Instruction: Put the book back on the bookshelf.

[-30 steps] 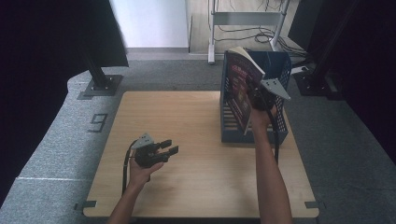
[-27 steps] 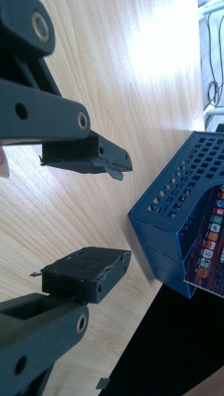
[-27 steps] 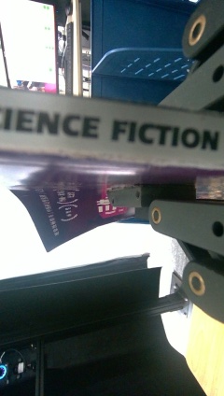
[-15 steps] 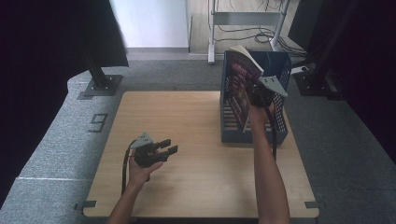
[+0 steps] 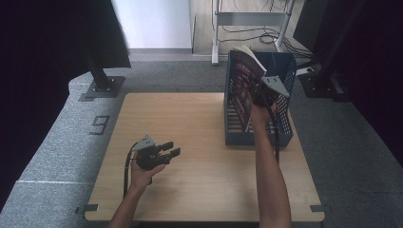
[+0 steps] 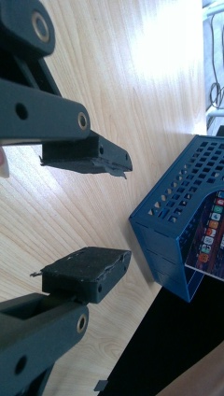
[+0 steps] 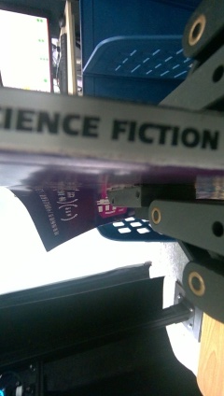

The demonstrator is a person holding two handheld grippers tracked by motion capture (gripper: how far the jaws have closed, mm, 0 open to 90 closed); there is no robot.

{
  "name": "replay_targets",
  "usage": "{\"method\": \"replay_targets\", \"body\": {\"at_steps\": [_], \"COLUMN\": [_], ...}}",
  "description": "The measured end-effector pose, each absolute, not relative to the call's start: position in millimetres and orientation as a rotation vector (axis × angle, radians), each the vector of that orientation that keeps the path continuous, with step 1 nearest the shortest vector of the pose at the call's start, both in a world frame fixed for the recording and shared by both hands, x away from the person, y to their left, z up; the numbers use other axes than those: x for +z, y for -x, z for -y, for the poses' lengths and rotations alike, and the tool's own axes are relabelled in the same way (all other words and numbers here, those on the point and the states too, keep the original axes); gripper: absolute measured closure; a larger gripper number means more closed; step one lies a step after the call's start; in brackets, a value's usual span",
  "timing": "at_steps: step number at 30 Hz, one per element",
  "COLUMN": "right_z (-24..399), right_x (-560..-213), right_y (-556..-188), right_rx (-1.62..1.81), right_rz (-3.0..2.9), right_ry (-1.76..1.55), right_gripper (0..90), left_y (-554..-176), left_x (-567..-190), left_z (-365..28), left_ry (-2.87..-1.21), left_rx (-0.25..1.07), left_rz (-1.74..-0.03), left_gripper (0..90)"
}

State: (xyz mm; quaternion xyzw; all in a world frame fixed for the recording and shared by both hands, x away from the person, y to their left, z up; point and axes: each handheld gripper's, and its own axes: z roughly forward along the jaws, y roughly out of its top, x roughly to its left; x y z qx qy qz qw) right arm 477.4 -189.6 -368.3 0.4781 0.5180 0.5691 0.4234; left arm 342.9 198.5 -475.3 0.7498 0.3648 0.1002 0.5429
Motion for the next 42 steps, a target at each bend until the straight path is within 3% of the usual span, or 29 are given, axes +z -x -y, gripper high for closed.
{"method": "replay_targets", "body": {"at_steps": [23,42], "right_z": [171.4,158.2], "right_x": [-399.7,-428.8], "right_y": [-505.4,-499.6], "right_rx": [1.385,1.337], "right_rz": [-1.282,-1.345], "right_ry": [-1.212,-1.164], "right_gripper": [81.4,81.1], "left_y": [-344.4,-343.4], "left_x": [-477.7,-479.3], "left_z": [-200.2,-198.5], "left_ry": [-1.778,-1.785], "left_rx": [0.232,0.233], "left_rz": [-0.871,-0.868], "left_gripper": [51.4,51.6]}}
